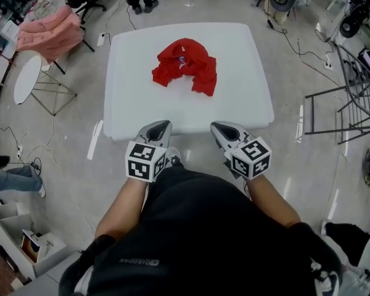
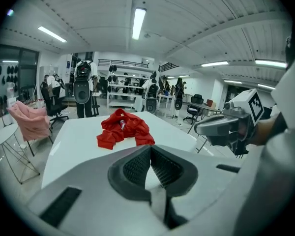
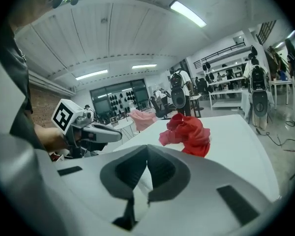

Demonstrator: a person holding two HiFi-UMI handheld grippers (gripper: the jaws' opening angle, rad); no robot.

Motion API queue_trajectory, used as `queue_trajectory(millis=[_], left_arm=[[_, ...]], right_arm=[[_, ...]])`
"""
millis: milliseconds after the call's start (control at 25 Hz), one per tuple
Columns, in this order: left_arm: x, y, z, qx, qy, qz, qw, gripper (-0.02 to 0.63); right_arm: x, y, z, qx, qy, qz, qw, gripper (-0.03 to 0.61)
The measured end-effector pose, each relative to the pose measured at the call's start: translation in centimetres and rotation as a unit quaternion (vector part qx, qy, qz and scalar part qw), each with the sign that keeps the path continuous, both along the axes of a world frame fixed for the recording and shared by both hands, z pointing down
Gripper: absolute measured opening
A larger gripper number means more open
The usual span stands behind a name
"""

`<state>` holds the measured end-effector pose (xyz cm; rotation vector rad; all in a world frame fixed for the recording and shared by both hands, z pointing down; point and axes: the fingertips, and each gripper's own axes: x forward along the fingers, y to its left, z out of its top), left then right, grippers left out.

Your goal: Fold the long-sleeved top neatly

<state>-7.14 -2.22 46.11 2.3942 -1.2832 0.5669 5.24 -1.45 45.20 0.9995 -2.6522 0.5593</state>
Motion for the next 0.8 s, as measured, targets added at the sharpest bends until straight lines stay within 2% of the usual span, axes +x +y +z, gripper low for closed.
queue_trajectory(millis=[280,560,680,800], left_arm=[[-2.5,-7.6,0.0,0.001,0.001,0.033,0.9994,0.003],[-4.7,-13.1,2.8,-0.023,-0.014,0.066,0.9975,0.003],[-5.1,-14.8,3.3,-0.025,-0.013,0.072,0.997,0.003],[-5.3,-15.8,3.6,-0.032,-0.012,0.068,0.9971,0.005]], right_arm=[[-2.2,-7.2,0.6,-0.008,0.015,0.035,0.999,0.005],[-3.6,-12.4,2.5,-0.021,0.042,0.069,0.996,0.005],[-3.5,-14.4,3.0,-0.015,0.062,0.078,0.995,0.005],[-3.1,-16.4,3.9,-0.008,0.105,0.072,0.992,0.005]])
